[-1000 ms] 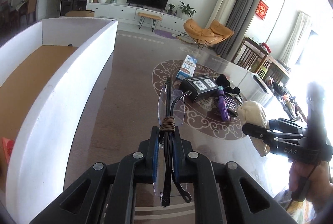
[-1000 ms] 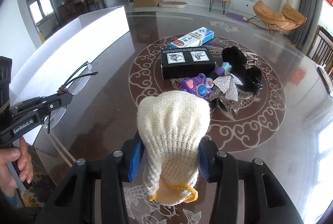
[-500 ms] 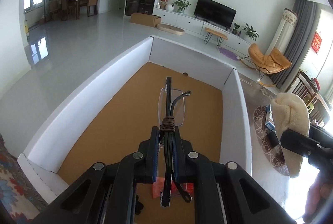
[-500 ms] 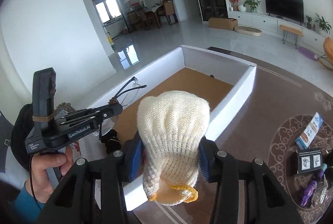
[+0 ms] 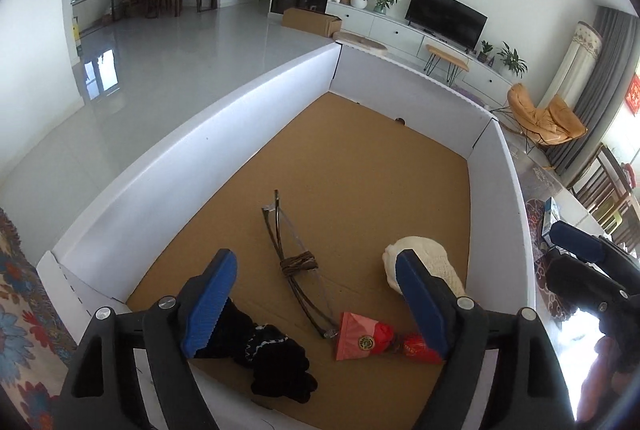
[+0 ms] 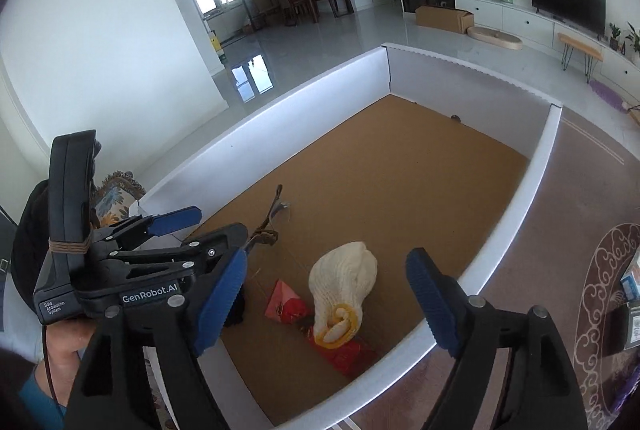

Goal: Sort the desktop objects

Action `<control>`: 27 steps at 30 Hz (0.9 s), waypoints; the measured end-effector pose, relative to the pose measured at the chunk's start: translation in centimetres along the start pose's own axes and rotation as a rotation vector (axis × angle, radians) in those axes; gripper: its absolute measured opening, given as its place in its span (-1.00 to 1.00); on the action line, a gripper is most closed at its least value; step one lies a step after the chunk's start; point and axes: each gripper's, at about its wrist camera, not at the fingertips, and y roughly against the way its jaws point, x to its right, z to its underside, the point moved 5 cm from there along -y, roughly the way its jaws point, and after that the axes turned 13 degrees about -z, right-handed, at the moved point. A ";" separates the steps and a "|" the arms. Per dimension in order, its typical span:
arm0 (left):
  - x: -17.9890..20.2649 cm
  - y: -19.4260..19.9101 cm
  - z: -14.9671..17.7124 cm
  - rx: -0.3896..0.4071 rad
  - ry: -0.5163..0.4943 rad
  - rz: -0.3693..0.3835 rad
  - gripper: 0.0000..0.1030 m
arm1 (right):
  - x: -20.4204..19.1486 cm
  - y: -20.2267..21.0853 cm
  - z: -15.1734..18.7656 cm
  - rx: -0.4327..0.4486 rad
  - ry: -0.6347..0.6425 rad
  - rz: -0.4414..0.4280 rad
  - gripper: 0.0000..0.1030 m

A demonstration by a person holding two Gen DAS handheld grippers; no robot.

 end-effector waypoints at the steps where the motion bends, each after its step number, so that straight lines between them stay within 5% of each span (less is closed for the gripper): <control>1: 0.6 0.6 0.2 0.017 0.000 0.015 0.57 | 0.4 1.4 0.4 0.032 0.009 0.005 0.72; 7: 8.7 5.5 2.5 0.093 -0.122 0.172 0.57 | 5.1 10.4 7.2 0.168 0.063 0.202 0.92; 13: 20.3 9.0 8.1 0.057 -0.319 0.393 0.76 | 13.8 19.3 19.0 0.116 -0.044 0.438 0.93; 16: 25.7 7.0 11.5 0.023 -0.433 0.382 0.77 | 18.9 22.4 23.5 0.030 -0.154 0.550 0.93; 20: 31.7 2.9 15.1 -0.030 -0.556 0.346 0.77 | 23.5 25.9 27.9 -0.032 -0.314 0.597 0.92; 27: 36.7 0.3 15.0 0.008 -0.640 0.247 0.77 | 26.0 27.6 27.9 0.045 -0.410 0.625 0.93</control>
